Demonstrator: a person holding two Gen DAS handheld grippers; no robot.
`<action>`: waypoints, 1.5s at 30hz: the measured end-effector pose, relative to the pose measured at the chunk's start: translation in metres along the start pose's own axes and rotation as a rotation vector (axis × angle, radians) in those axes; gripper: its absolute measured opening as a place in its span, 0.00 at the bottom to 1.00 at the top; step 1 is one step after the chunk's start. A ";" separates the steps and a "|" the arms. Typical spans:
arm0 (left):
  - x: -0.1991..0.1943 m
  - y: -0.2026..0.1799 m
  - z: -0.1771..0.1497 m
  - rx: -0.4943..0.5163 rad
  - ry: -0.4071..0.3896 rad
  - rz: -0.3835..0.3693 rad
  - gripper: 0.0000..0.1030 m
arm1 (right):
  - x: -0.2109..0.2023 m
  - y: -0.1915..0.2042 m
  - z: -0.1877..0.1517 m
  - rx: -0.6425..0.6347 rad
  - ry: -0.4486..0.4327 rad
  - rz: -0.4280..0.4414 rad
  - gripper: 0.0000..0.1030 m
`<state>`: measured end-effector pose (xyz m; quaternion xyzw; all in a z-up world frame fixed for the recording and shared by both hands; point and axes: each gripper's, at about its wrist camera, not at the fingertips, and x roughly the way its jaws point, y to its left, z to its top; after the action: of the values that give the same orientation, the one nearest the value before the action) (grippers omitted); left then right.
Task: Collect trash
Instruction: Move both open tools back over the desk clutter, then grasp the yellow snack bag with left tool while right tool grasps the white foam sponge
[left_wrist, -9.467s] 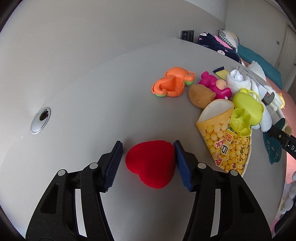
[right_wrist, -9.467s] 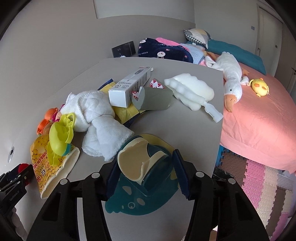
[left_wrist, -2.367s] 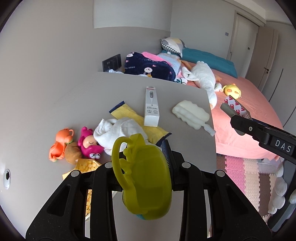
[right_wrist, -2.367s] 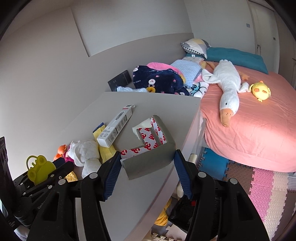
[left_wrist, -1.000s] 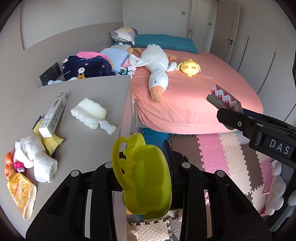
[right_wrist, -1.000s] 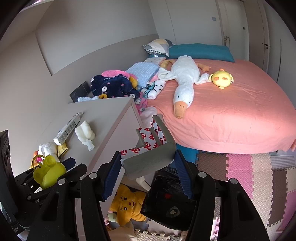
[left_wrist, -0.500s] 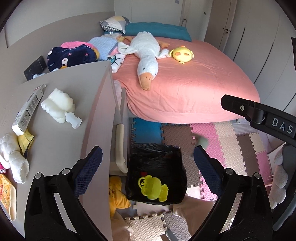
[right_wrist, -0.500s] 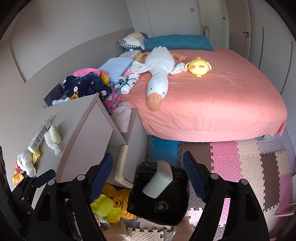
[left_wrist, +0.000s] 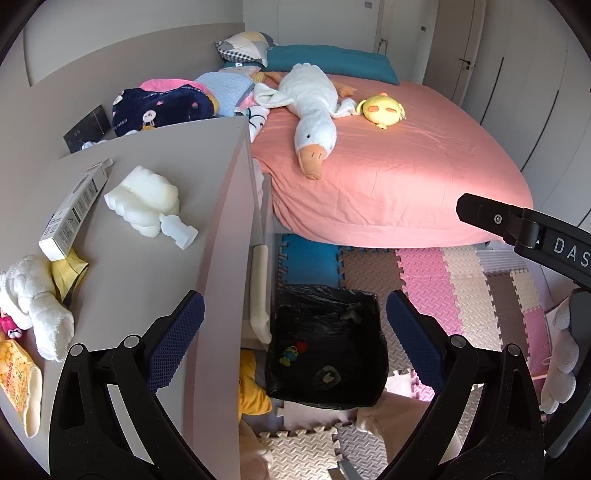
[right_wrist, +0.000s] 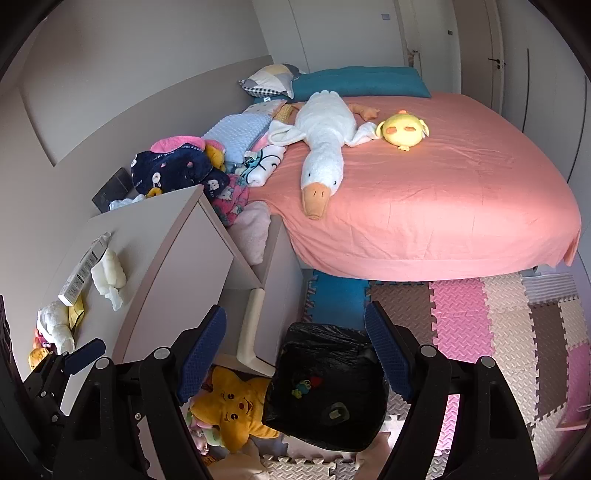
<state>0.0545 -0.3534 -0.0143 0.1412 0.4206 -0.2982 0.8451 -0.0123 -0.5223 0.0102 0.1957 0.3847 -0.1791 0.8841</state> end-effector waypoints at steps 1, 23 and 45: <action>-0.001 0.003 -0.001 0.001 -0.003 0.010 0.93 | 0.001 0.004 -0.001 -0.007 0.001 0.004 0.76; -0.053 0.095 -0.023 -0.137 -0.080 0.118 0.93 | 0.008 0.097 -0.012 -0.154 0.007 0.112 0.76; -0.106 0.206 -0.072 -0.272 -0.115 0.272 0.93 | 0.030 0.184 -0.025 -0.266 0.051 0.174 0.76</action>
<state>0.0878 -0.1160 0.0234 0.0640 0.3849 -0.1296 0.9116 0.0773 -0.3573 0.0102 0.1142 0.4090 -0.0441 0.9043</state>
